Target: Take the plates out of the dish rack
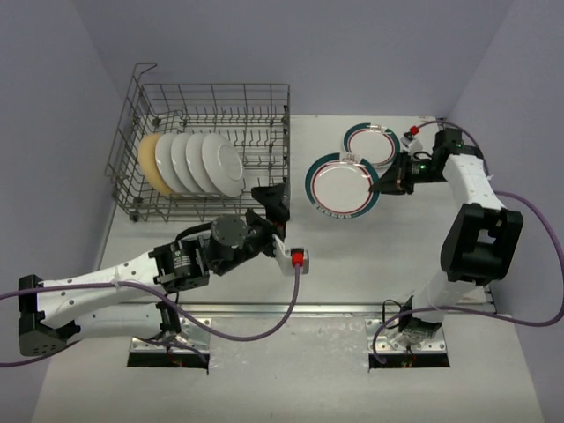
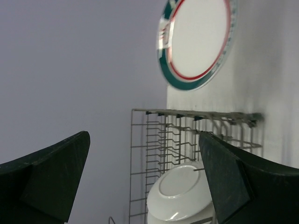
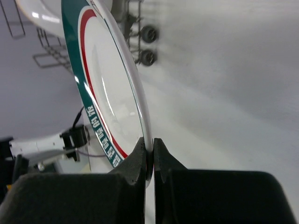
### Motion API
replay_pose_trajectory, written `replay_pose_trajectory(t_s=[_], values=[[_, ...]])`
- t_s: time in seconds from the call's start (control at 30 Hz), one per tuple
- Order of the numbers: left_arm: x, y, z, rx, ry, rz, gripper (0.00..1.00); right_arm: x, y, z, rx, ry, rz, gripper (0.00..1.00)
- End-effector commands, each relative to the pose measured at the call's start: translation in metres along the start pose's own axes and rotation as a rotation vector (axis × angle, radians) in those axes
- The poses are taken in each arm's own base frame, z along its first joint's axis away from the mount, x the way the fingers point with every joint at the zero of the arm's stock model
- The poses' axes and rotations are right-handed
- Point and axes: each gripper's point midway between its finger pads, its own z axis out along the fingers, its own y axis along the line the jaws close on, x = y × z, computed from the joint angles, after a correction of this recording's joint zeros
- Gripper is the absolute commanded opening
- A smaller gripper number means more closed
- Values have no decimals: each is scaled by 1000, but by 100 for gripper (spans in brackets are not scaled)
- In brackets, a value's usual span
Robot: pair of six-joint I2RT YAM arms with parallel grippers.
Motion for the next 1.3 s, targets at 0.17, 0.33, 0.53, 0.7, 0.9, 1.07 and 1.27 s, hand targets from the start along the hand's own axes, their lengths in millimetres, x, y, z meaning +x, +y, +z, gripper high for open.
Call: replay_pose_trajectory(t_s=[0.17,0.33,0.53,0.7,0.9,1.07,1.27], values=[[75,182,-1,-457,308,-747,100,-121,-73,-32,159,-354,136,0],[95,189,9,-449,317,-1026,100,-165,-104,-25,188,-485,196,0],[111,161,9,-436,358,-1138,100,-207,-129,-24,219,-564,228,0],[134,148,2,-470,419,-1146,100,-228,-152,-8,185,-598,266,0],[145,139,-1,-473,449,-1158,100,-240,-183,17,169,-563,301,5],[153,131,-1,-472,478,-1160,100,-235,-188,31,212,-537,295,37],[164,135,-15,-520,502,-1180,100,-235,-162,10,245,-549,251,94]])
